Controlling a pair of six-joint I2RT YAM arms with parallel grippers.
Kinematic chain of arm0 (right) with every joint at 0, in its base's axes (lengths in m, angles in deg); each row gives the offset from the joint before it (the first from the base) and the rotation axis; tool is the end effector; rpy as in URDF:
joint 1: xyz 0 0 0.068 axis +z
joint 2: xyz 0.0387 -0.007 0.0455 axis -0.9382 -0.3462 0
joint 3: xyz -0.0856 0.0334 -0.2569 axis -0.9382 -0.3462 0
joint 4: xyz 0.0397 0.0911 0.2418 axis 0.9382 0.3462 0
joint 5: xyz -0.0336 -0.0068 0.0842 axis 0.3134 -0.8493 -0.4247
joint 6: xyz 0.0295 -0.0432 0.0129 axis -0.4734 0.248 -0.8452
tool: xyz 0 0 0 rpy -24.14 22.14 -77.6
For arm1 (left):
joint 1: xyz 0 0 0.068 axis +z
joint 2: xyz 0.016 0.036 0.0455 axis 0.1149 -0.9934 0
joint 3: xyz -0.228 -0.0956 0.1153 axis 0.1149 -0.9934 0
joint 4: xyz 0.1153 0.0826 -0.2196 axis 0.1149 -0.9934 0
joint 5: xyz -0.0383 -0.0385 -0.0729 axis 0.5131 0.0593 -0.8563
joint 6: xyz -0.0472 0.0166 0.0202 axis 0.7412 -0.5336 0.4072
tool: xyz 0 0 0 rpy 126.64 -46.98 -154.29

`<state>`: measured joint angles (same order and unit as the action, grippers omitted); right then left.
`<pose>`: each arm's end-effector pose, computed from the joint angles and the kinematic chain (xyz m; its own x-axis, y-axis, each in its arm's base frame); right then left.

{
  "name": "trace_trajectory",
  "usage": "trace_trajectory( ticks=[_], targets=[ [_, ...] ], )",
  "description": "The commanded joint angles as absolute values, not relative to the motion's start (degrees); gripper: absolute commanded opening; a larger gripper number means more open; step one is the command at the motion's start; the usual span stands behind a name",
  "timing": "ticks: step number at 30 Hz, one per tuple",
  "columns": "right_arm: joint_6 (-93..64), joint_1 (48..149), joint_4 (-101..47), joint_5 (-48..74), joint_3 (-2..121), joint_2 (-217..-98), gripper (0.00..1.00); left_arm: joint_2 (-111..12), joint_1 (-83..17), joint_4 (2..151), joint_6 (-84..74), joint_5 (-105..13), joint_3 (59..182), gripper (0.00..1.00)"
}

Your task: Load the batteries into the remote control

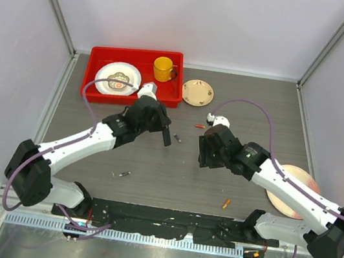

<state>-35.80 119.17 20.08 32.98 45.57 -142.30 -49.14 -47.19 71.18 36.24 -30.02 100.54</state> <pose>0.1531 0.1674 0.3113 -0.7620 -0.1836 -0.6210 -0.3418 0.9285 0.1450 0.2302 -0.1906 0.2800 -0.6418 -0.4876 -0.5919 0.0655 0.7341 -0.6758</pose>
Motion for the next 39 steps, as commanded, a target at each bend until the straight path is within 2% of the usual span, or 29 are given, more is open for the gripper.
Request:
trace_trajectory(
  ticks=[1, 9, 15, 18, 19, 25, 26, 27, 28, 29, 32, 33, 39],
  targets=[
    [-38.02, 119.14, 12.55, 41.29, 41.65, -140.81, 0.52, -57.75, -47.46, 38.15, 20.99, -13.90, 107.89, 0.00],
    [-37.23, 119.14, 12.02, 40.94, 38.31, -137.48, 0.53, -78.06, -51.76, 23.64, 18.17, -3.36, 123.89, 0.00],
    [-36.09, 119.14, 13.08, 40.94, 37.78, -134.40, 0.55, -89.05, -56.51, 21.60, 18.78, -2.55, 130.66, 0.00],
    [-36.18, 119.14, 13.78, 40.15, 37.61, -132.47, 0.57, -91.43, -57.83, 23.26, 19.39, -4.65, 131.28, 0.14],
    [-36.18, 119.05, 14.13, 39.98, 37.52, -131.68, 0.58, -91.78, -58.27, 23.79, 19.48, -5.62, 131.37, 0.24],
    [-36.44, 119.14, 16.59, 40.24, 37.87, -129.65, 0.61, -92.23, -59.59, 25.20, 19.75, -6.59, 132.25, 0.47],
    [-36.53, 119.05, 16.85, 40.24, 38.13, -129.30, 0.61, -91.27, -59.68, 25.12, 19.75, -6.68, 132.42, 0.58],
    [-36.79, 119.14, 17.12, 40.41, 38.22, -129.04, 0.62, -90.47, -59.86, 25.38, 19.75, -6.77, 132.60, 0.74],
    [-36.88, 119.05, 17.73, 40.68, 38.39, -128.86, 0.64, -89.60, -60.21, 25.38, 19.57, -6.85, 132.69, 0.77],
    [-37.05, 119.05, 17.99, 41.11, 38.57, -128.51, 0.65, -88.54, -60.30, 25.29, 19.57, -7.73, 133.21, 0.90],
    [-37.41, 119.14, 18.44, 43.57, 39.01, -127.37, 0.67, -81.52, -60.82, 24.06, 19.31, -8.09, 133.22, 0.94],
    [-37.76, 119.05, 18.52, 44.10, 38.92, -126.58, 0.67, -75.06, -60.91, 25.63, 19.31, -8.35, 132.08, 1.00],
    [-38.99, 119.05, 11.68, 45.77, 34.80, -122.19, 0.68, -48.22, -56.98, 37.76, 25.97, -6.07, 113.11, 1.00]
  ],
)
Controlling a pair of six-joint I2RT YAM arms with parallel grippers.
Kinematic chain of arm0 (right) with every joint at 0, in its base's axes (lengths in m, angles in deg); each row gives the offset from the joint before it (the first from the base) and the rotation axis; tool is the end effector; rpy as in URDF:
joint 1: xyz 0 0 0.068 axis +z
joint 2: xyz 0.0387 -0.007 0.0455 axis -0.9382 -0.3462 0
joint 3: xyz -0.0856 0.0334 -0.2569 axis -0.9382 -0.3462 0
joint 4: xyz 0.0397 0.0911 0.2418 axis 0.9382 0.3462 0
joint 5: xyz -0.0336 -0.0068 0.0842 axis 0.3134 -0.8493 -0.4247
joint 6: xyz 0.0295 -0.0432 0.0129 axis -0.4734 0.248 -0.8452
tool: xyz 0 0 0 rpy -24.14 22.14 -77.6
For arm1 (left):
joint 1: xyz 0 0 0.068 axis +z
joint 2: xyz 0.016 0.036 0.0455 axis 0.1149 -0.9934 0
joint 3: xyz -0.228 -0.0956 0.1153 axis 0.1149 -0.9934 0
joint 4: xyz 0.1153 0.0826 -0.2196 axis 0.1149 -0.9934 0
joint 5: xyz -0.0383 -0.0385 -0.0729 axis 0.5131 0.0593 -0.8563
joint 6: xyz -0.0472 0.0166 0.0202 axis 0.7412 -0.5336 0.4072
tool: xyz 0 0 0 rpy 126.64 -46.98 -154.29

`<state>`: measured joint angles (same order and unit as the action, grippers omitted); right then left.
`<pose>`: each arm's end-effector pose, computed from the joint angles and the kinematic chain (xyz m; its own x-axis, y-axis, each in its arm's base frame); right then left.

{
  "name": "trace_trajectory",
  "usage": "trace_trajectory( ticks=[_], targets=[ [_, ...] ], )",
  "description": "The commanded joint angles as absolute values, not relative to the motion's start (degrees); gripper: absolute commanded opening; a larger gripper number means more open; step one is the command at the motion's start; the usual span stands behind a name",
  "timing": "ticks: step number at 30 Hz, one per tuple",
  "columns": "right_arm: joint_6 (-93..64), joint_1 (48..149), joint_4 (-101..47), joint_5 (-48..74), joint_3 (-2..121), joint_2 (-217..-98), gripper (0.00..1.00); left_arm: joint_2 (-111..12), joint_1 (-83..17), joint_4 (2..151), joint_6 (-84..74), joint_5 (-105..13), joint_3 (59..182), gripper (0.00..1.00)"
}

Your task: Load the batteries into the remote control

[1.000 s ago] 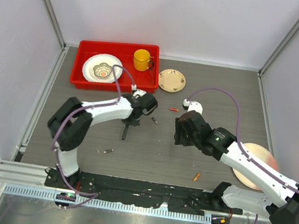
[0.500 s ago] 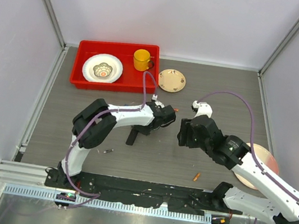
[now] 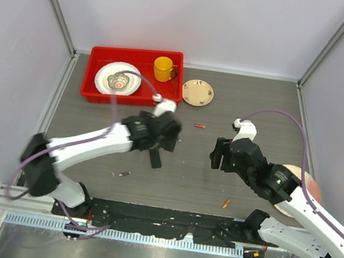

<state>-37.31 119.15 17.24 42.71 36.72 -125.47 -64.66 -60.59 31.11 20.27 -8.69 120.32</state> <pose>0.1186 0.1182 0.3189 -0.6307 -0.0324 -0.7754 -0.2450 0.9563 0.1593 0.2041 -0.2510 0.2631 -0.7581 0.1558 -0.6332 0.1469 0.9869 0.0670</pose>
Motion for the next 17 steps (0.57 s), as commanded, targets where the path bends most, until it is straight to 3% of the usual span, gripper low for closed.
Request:
trace_trajectory(
  ticks=[1, 6, 13, 17],
  targets=[
    [-39.08, 119.05, 9.58, 46.12, 33.31, -120.79, 0.68, -41.84, -55.56, 38.03, 29.29, -6.24, 108.39, 1.00],
    [-37.07, 119.05, 3.33, 48.49, 29.70, -118.49, 0.67, -29.92, -44.40, 33.30, 34.60, -11.51, 100.79, 1.00],
    [-35.38, 119.05, -2.12, 48.94, 28.99, -118.75, 0.68, -22.44, -44.12, 29.86, 36.01, -9.66, 97.88, 1.00],
    [-37.66, 119.14, -5.11, 49.11, 28.11, -117.79, 0.81, -21.56, -44.12, 31.62, 34.52, -11.69, 99.11, 1.00]
  ],
)
